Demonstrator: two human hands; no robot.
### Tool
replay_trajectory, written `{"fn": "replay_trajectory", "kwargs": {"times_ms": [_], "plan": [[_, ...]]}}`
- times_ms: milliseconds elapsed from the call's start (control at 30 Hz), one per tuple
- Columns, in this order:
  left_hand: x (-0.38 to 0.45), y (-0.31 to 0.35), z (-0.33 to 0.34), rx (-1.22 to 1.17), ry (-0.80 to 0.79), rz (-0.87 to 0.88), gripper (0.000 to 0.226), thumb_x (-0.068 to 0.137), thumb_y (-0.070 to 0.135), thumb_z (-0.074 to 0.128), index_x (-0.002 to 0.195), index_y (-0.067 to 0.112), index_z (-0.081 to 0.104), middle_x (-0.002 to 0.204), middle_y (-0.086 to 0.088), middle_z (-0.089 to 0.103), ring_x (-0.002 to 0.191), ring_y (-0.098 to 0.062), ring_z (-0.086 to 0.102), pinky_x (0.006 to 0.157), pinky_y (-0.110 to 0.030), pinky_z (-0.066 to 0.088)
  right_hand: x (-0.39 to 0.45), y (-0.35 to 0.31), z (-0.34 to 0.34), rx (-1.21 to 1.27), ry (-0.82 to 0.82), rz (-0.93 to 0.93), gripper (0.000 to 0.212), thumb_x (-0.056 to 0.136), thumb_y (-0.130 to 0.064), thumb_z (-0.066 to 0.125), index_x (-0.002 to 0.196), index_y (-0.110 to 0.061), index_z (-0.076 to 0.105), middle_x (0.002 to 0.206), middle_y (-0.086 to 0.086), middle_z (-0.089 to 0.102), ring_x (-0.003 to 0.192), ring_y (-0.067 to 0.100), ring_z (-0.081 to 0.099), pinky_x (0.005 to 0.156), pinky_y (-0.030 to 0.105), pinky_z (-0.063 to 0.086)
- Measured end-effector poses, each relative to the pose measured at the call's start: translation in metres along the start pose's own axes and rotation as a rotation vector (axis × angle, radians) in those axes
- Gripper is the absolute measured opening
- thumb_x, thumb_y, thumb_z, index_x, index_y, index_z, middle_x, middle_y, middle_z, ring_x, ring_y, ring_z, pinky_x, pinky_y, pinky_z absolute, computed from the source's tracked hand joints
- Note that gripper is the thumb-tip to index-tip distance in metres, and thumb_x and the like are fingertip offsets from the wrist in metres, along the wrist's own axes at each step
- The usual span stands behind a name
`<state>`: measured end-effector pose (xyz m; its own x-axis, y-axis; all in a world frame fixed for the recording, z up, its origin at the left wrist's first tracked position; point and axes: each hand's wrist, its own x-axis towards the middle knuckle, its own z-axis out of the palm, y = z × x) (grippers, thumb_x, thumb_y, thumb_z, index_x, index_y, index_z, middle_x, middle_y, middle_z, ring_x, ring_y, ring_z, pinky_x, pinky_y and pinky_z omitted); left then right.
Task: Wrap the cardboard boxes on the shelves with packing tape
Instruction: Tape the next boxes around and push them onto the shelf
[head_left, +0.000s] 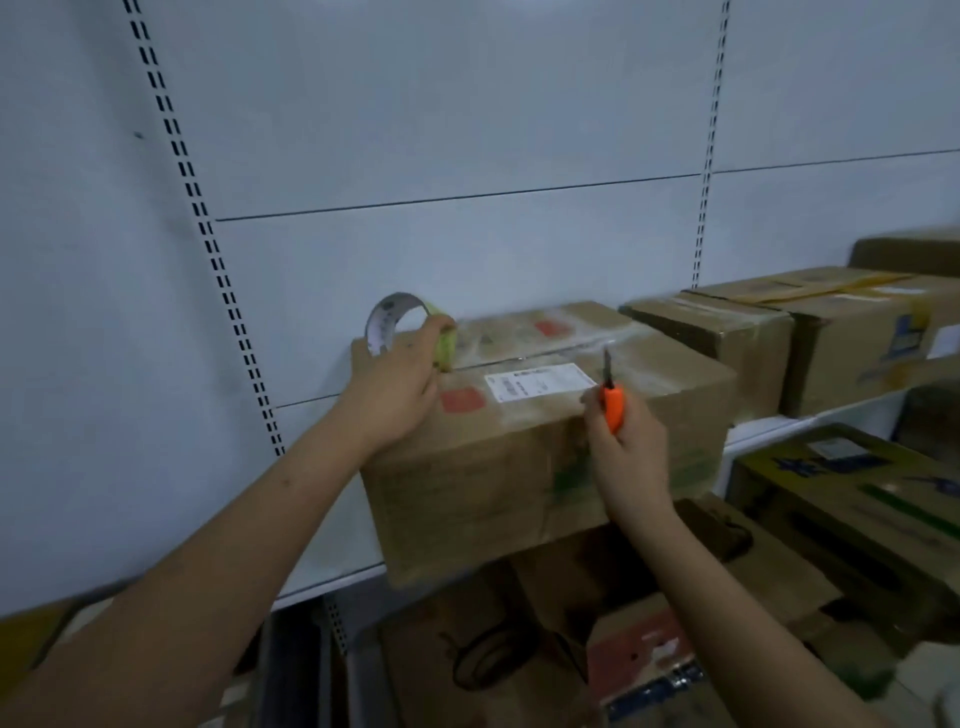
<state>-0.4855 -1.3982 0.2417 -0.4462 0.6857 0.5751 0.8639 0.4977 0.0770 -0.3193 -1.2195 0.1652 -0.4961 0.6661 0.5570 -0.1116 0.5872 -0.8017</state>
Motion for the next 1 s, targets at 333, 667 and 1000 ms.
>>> {"fn": "replay_trajectory", "kwargs": {"times_ms": [333, 667, 1000], "plan": [[-0.028, 0.012, 0.007, 0.082, -0.134, -0.081, 0.073, 0.089, 0.072, 0.045, 0.146, 0.033, 0.021, 0.074, 0.016, 0.045, 0.061, -0.005, 0.048, 0.057, -0.029, 0.044, 0.047, 0.058, -0.012, -0.498, -0.052, -0.051, 0.053, 0.101, -0.053, 0.037, 0.134, -0.018, 0.056, 0.156, 0.004, 0.036, 0.150, 0.029, 0.009, 0.117, 0.064, 0.013], [-0.028, 0.039, -0.005, -0.297, 0.311, -0.220, 0.038, 0.100, 0.024, 0.051, 0.137, 0.023, 0.041, 0.092, -0.003, 0.060, 0.065, -0.021, 0.060, 0.056, -0.039, 0.051, 0.027, 0.060, -0.044, -0.196, -0.219, -0.078, 0.043, 0.102, -0.043, 0.045, 0.144, -0.040, 0.040, 0.162, -0.010, 0.022, 0.150, 0.015, 0.013, 0.118, 0.043, 0.020], [-0.151, 0.164, 0.037, -0.602, 0.024, -0.124, 0.021, 0.091, 0.053, 0.053, 0.107, 0.042, 0.060, 0.072, 0.018, 0.067, 0.058, -0.001, 0.066, 0.053, -0.030, 0.057, -0.104, 0.111, -0.079, -0.066, -0.213, 0.115, 0.035, 0.093, -0.058, 0.041, 0.105, -0.032, 0.061, 0.072, -0.001, 0.065, 0.064, 0.011, 0.063, 0.060, 0.035, 0.053]]}}
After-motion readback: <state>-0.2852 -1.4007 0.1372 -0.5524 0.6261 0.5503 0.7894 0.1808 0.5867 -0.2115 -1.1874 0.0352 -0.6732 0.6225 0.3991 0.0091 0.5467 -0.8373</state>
